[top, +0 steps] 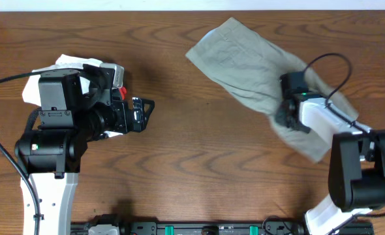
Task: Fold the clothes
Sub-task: 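Drag the khaki trousers with the right gripper onto the table center, then grasp the trousers' left waistband corner with the left gripper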
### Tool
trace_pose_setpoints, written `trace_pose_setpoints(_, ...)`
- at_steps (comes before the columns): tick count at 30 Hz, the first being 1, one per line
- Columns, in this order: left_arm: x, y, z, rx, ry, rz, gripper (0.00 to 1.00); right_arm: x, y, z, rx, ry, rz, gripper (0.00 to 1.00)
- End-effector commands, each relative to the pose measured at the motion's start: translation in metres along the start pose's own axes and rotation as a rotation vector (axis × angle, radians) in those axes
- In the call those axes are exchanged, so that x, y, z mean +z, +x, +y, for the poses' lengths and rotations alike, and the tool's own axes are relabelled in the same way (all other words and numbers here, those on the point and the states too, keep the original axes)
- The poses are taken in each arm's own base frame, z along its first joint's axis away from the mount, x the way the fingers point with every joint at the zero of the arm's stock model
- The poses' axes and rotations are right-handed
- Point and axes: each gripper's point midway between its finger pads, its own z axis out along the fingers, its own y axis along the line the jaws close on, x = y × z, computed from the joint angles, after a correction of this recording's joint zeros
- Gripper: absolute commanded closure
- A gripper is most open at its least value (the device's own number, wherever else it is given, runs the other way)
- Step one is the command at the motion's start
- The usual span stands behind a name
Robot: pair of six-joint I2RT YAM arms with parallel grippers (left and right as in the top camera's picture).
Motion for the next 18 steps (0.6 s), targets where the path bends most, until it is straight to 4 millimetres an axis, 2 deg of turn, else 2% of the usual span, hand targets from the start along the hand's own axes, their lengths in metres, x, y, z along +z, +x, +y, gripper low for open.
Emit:
trace_pose_setpoints(1,-0.003,-0.007,-0.001,0.025,-0.003,-0.018,0.02,0.005,-0.056,-0.031,-0.004,0.15,-0.185,0.99)
trace_pose_setpoints(3,-0.003,-0.006,-0.001,0.024,-0.002,-0.017,0.02,0.002,-0.076,-0.009,-0.079,0.032,-0.218,0.94)
trace_pose_setpoints(5,-0.003,-0.007,-0.001,0.015,-0.002,-0.018,0.02,-0.006,-0.084,0.018,-0.168,-0.121,-0.203,0.91)
trace_pose_setpoints(7,-0.003,-0.007,-0.001,0.013,-0.002,-0.018,0.02,-0.021,-0.077,0.053,-0.267,-0.323,-0.147,0.83)
trace_pose_setpoints(11,-0.002,-0.01,0.0,0.019,-0.002,-0.028,0.02,-0.064,-0.056,0.104,-0.349,-0.693,-0.029,0.61)
trace_pose_setpoints(12,0.0,-0.011,0.001,0.019,-0.002,-0.027,0.02,-0.076,-0.053,0.115,-0.355,-0.781,-0.011,0.59)
trace_pose_setpoints(14,0.005,-0.011,0.003,0.012,-0.003,-0.015,0.02,-0.091,-0.048,0.129,-0.355,-0.893,0.007,0.57)
trace_pose_setpoints(15,0.008,-0.01,0.005,0.005,-0.002,-0.003,0.02,-0.092,-0.048,0.132,-0.342,-0.9,0.01,0.55)
trace_pose_setpoints(18,0.018,-0.004,0.01,-0.02,-0.003,0.043,0.02,-0.081,-0.049,0.133,-0.338,-0.821,-0.03,0.51)
